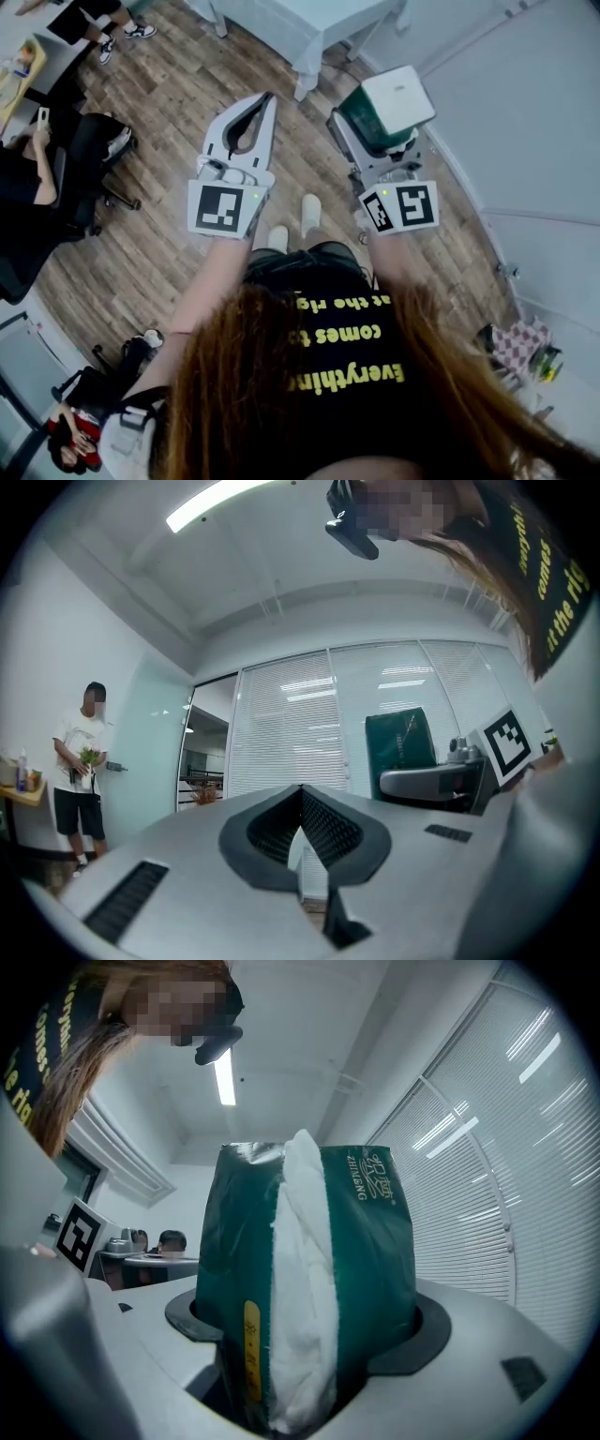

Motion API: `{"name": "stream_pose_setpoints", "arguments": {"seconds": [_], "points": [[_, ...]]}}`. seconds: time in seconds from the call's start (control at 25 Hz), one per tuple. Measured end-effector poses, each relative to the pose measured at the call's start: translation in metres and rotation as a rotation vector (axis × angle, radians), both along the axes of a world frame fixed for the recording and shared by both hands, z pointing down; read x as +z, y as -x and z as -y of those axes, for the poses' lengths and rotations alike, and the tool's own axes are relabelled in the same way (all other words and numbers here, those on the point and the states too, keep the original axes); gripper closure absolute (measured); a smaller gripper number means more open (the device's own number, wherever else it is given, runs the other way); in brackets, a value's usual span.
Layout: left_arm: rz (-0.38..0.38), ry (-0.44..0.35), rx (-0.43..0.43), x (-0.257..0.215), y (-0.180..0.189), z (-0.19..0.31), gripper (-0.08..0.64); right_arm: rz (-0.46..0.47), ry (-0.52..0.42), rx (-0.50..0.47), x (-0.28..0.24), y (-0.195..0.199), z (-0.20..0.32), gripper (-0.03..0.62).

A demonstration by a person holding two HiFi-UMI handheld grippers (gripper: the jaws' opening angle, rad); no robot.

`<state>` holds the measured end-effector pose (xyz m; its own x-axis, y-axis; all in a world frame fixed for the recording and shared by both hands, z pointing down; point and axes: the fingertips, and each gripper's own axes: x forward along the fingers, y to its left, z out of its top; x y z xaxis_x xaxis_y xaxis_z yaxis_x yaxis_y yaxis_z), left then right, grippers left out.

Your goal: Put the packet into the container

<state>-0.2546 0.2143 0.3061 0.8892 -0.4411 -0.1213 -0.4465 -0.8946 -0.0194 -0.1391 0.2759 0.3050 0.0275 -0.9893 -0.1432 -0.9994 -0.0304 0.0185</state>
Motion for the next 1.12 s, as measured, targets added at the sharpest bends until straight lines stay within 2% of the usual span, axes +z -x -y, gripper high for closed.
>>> {"name": "stream_pose_setpoints", "arguments": {"seconds": [0.2,0.6,1.12], "points": [[0.007,-0.01,-0.038,-0.001,-0.024,0.015,0.558,0.0,-0.01,-0.036,-0.001,-0.027,0.018,0.172],[-0.012,-0.048,-0.07,-0.018,-0.114,0.037,0.558,-0.033,-0.045,-0.047,-0.013,-0.123,0.042,0.172],[-0.003,-0.058,-0.115,-0.021,-0.17,0.074,0.558,-0.042,-0.053,-0.068,-0.018,-0.178,0.076,0.172]]}}
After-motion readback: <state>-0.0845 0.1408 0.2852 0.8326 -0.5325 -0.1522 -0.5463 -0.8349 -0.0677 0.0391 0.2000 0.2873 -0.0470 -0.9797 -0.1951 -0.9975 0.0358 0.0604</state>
